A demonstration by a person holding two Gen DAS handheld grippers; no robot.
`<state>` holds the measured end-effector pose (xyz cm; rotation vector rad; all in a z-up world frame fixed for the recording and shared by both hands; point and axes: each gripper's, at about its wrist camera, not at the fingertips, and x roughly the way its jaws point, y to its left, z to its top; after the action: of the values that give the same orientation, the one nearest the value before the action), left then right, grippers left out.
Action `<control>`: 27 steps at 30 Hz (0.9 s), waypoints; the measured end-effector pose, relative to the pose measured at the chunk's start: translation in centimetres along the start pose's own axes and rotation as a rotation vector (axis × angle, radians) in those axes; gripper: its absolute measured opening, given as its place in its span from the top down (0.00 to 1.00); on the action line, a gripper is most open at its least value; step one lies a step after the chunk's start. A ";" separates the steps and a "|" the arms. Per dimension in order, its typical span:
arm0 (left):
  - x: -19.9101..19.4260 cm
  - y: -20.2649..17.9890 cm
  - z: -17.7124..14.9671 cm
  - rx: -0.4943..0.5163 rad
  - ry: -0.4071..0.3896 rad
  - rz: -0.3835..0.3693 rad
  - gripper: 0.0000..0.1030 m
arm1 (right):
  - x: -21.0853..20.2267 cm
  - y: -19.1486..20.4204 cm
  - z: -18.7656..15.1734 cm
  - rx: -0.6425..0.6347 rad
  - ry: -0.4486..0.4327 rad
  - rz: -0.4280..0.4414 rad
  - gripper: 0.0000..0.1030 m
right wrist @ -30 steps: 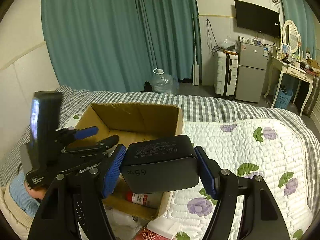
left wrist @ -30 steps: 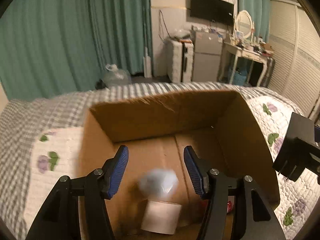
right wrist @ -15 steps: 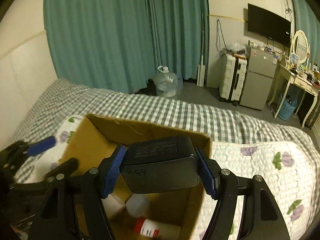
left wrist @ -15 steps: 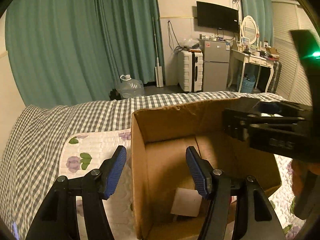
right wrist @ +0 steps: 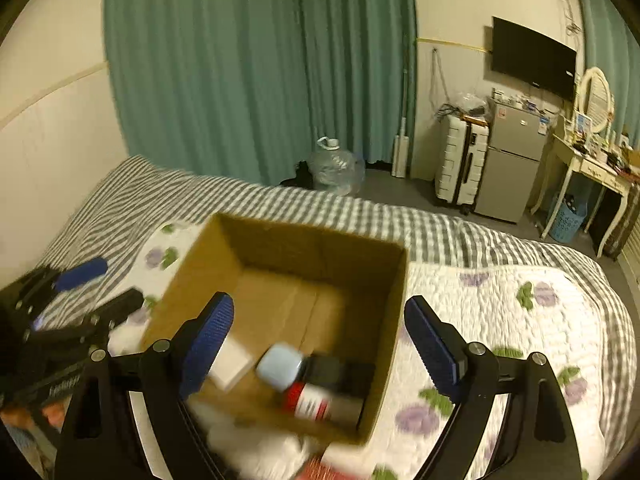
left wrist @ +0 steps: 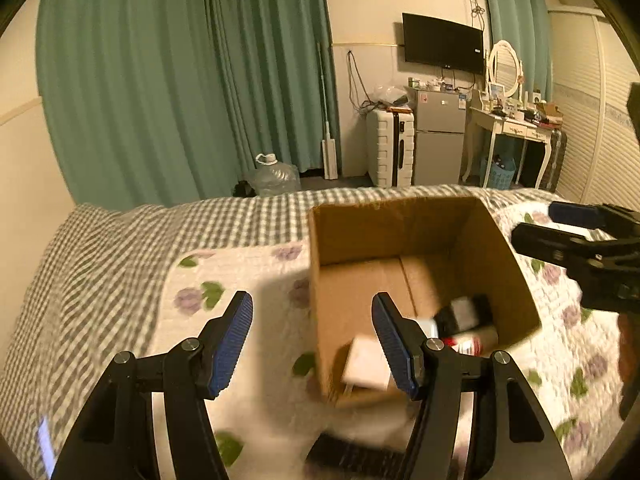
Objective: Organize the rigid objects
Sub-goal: 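Grasp the black remote with the right tool while the left grasps the white hair dryer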
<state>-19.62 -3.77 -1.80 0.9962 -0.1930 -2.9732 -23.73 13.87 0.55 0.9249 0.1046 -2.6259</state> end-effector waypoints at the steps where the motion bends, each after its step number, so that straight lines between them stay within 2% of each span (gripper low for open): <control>1: -0.7 0.4 -0.6 0.004 0.004 0.006 0.37 | -0.6 0.6 -0.6 -0.011 0.005 0.009 0.15; 6: -3.4 2.1 -4.8 -0.015 0.044 0.054 0.36 | -1.8 5.7 -5.5 -0.097 0.066 0.089 0.15; 12: -2.3 4.0 -10.5 -0.098 0.132 0.095 0.36 | 3.6 11.6 -11.5 -0.212 0.226 0.166 0.15; 15: -0.9 5.3 -11.9 -0.107 0.164 0.138 0.36 | 6.7 13.8 -13.6 -0.300 0.294 0.181 0.16; 18: -0.1 6.5 -12.5 -0.136 0.169 0.139 0.36 | 8.9 14.7 -14.3 -0.323 0.341 0.197 0.27; 24: 1.5 7.3 -13.9 -0.149 0.203 0.131 0.36 | 11.6 15.1 -14.1 -0.338 0.351 0.192 0.32; 26: 1.5 7.3 -13.9 -0.149 0.208 0.127 0.36 | 12.3 14.8 -13.8 -0.325 0.363 0.196 0.51; 27: 1.5 7.3 -13.9 -0.148 0.209 0.126 0.36 | 12.5 14.6 -13.8 -0.307 0.371 0.198 0.57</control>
<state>-12.77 -12.67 -12.86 1.2150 -0.0326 -2.7022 -19.46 -0.99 -17.32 1.2259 0.4688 -2.1546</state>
